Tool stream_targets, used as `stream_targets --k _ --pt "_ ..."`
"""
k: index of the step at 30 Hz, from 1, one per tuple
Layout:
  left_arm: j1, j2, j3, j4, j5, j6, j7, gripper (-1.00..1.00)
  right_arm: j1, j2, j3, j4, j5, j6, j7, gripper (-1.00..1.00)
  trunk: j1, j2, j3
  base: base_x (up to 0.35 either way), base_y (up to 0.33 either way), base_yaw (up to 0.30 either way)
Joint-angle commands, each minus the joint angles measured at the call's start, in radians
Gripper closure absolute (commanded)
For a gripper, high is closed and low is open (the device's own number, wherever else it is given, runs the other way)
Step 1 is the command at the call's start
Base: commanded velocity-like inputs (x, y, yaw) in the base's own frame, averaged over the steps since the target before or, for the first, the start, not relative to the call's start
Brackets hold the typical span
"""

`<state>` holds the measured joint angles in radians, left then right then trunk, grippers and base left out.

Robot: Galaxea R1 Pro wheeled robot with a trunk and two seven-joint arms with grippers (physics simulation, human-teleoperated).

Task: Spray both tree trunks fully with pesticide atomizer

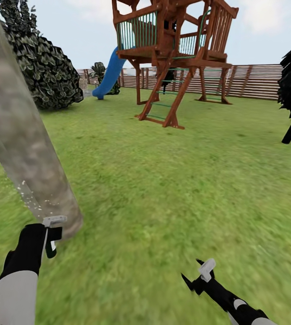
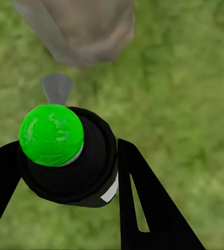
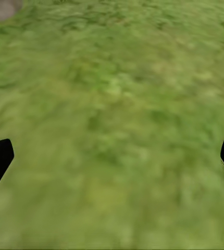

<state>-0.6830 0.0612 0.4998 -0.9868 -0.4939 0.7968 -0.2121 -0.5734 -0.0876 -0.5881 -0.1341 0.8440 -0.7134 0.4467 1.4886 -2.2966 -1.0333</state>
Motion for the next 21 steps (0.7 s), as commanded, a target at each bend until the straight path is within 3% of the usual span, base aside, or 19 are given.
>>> stream_targets --k 1,9,19,21 --pt "-0.001 -0.001 0.002 -0.001 -0.011 0.002 -0.009 1.0 0.0 0.0 -0.009 0.0 0.001 -0.001 0.009 -1.0 0.0 0.0 -0.001 0.236 -0.191 0.279" --pt "0.0 -0.003 0.002 -0.001 -0.012 0.002 -0.009 1.0 0.0 0.0 -0.009 -0.001 0.001 -0.001 0.009 -1.0 0.0 0.0 -0.001 0.22 -0.201 0.272" --pt "0.0 -0.002 0.002 -0.001 -0.012 0.002 -0.009 1.0 0.0 0.002 -0.009 0.001 0.003 0.0 0.01 -1.0 0.0 0.0 -0.001 0.099 -0.266 0.017" --pt "0.0 -0.003 0.002 -0.001 -0.012 0.002 -0.009 1.0 0.002 0.002 -0.009 0.0 0.003 0.0 0.009 -1.0 0.0 0.0 -0.001 0.099 -0.269 0.245"
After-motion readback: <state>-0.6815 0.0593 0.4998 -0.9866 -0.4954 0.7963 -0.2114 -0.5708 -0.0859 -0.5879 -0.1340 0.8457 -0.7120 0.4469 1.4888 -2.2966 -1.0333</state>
